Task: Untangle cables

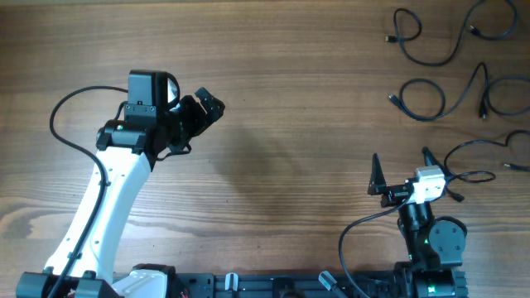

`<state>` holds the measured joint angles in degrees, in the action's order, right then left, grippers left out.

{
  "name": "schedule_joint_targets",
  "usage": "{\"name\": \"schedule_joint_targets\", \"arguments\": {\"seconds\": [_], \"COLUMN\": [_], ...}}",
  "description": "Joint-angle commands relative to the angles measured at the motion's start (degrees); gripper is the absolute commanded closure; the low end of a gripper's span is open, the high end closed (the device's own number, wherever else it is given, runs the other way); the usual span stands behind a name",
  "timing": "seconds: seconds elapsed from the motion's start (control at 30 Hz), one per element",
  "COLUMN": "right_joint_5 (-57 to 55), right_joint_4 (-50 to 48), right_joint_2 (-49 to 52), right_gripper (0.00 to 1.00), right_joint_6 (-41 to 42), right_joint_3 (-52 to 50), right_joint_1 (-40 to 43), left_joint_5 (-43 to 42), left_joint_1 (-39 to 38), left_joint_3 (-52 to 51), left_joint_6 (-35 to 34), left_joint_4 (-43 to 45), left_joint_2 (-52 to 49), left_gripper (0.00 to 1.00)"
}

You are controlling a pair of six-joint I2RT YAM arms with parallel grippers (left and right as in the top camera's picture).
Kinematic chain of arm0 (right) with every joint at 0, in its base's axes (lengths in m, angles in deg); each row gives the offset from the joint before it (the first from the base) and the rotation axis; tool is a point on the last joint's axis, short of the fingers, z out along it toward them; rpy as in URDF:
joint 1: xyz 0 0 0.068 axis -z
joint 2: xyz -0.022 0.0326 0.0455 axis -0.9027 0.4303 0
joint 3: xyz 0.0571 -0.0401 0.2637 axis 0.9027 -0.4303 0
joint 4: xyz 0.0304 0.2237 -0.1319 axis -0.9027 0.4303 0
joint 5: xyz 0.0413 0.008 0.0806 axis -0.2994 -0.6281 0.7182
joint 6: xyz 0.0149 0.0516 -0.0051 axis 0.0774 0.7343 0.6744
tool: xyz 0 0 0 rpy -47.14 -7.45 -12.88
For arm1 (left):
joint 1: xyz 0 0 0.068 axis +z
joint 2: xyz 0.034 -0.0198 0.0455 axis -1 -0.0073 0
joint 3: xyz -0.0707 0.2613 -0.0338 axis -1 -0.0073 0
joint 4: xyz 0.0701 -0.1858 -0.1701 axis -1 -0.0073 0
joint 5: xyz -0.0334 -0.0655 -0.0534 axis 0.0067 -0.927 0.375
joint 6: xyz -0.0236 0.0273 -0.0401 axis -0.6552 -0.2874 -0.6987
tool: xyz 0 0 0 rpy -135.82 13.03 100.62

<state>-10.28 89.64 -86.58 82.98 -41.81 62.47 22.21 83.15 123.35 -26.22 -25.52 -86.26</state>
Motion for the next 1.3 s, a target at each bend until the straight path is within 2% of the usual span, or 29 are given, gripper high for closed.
{"name": "schedule_joint_targets", "arguments": {"seconds": [0.0,0.47,0.6,0.8,0.9,1.03,1.17,1.27], "right_joint_5": [-0.7,-0.7,-0.7,-0.7,-0.7,-0.7,-0.7,-0.7], "right_joint_4": [-0.2,-0.2,-0.2,-0.2,-0.2,-0.2,-0.2,-0.2], "right_joint_2": [-0.7,-0.7,-0.7,-0.7,-0.7,-0.7,-0.7,-0.7], "right_gripper": [0.00,0.00,0.00,0.00,0.00,0.00,0.00,0.00], "right_joint_6": [0.7,0.7,0.7,0.7,0.7,0.7,0.7,0.8], "right_joint_3": [0.0,0.0,0.0,0.0,0.0,0.0,0.0,0.0], "right_joint_1": [0.0,0.0,0.0,0.0,0.0,0.0,0.0,0.0], "left_joint_5": [0.5,3.1,3.7,11.1,12.9,12.7,8.4,8.5], "left_joint_1": [-0.2,-0.2,-0.2,-0.2,-0.2,-0.2,-0.2,-0.2], "left_joint_3": [0.2,0.2,0.2,0.2,0.2,-0.8,-4.9,-9.7], "left_joint_6": [1.4,1.7,1.7,1.7,1.8,7.5,15.7,16.9], "left_joint_4": [0.0,0.0,-2.5,-11.0,-12.0,-11.9,-9.9,-6.1], "left_joint_2": [0.5,0.4,0.1,1.4,2.9,6.2,10.8,15.4], "left_gripper": [0.00,0.00,0.00,0.00,0.00,0.00,0.00,0.00]}}
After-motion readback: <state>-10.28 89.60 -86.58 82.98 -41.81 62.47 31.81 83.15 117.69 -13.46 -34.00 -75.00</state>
